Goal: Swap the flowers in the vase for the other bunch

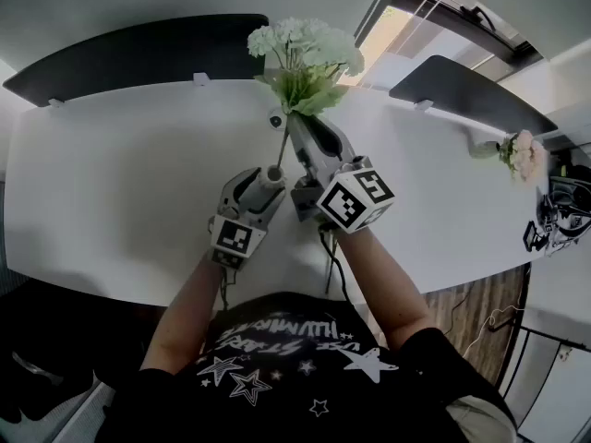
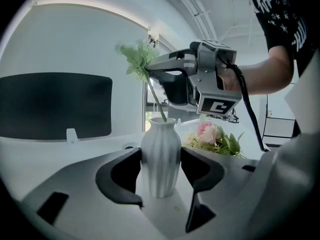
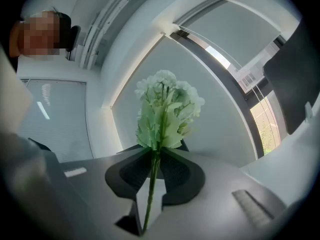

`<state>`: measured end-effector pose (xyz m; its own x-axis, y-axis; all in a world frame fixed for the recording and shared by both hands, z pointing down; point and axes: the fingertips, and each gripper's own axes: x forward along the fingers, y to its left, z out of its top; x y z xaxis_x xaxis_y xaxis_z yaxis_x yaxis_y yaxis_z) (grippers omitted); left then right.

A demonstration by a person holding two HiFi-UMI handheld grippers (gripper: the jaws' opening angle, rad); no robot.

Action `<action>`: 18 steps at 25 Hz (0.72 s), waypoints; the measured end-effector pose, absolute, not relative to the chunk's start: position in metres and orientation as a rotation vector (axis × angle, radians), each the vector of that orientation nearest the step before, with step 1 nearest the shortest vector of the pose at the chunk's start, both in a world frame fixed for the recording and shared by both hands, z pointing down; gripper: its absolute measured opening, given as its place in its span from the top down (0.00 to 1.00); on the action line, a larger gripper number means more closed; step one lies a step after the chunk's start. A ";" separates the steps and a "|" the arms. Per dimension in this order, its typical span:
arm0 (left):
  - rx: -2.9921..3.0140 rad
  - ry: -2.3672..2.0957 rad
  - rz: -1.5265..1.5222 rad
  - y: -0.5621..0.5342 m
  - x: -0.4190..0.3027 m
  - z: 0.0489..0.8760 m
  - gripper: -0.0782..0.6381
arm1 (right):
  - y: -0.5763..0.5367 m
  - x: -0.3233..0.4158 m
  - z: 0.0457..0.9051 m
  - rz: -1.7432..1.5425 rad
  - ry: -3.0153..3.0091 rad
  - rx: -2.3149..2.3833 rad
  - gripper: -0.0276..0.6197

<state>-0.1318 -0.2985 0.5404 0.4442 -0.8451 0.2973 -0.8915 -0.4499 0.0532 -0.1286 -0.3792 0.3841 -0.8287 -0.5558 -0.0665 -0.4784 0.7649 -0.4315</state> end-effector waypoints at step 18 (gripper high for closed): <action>2.503 -1.525 0.320 -0.298 -0.136 0.548 0.53 | -0.333 -0.128 0.441 -0.761 2.911 -0.632 0.87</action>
<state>-0.1356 -0.2985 0.5476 0.4467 -0.8491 0.2821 -0.8908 -0.4513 0.0523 -0.1280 -0.3330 0.4405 -0.9133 -0.4056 0.0384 -0.3725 0.7931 -0.4819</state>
